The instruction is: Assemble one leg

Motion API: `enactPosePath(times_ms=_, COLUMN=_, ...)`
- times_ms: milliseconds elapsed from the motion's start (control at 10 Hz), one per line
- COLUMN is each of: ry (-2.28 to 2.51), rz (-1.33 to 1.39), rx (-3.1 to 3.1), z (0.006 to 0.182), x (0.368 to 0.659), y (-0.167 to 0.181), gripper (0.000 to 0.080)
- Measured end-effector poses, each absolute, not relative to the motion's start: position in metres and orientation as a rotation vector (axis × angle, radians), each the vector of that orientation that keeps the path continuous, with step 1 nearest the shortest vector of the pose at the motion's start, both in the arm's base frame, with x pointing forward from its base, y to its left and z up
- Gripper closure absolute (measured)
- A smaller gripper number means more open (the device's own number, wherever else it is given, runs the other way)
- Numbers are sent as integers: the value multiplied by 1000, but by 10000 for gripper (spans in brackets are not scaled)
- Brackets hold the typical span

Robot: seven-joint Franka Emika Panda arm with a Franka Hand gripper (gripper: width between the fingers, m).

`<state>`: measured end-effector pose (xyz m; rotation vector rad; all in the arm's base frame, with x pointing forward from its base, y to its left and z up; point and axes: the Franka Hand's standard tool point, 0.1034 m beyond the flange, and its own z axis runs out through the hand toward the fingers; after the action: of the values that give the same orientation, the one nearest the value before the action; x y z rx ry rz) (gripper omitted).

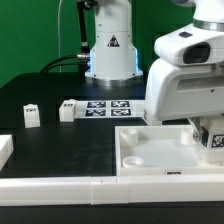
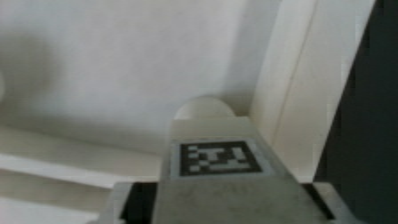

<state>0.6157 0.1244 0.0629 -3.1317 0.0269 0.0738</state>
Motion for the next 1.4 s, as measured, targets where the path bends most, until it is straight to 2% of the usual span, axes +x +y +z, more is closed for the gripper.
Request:
enactPosePath(times_ms=600, ry=1170, rz=48, rx=-2903, z=63, x=619, y=126, gripper=509)
enactPosePath(times_ms=800, ry=1359, rz=58, rx=-2812, z=63, x=619, y=127, gripper=509)
enactPosePath(times_ms=1000, ry=1304, rz=59, rx=-2836, z=63, x=619, y=128, gripper=497)
enactPosePath(times_ms=1100, ry=1278, rz=58, rx=-2849, z=63, x=619, y=128, gripper=321)
enactPosePath(times_ms=1200, ry=1079, rz=57, rx=-2929, z=63, x=618, y=130, gripper=195)
enactPosePath(times_ms=1300, ry=861, rz=49, rx=-2995, z=62, x=619, y=130, gripper=195)
enactPosePath(times_ms=1400, ry=667, rz=40, rx=-3041, z=62, x=619, y=128, gripper=160)
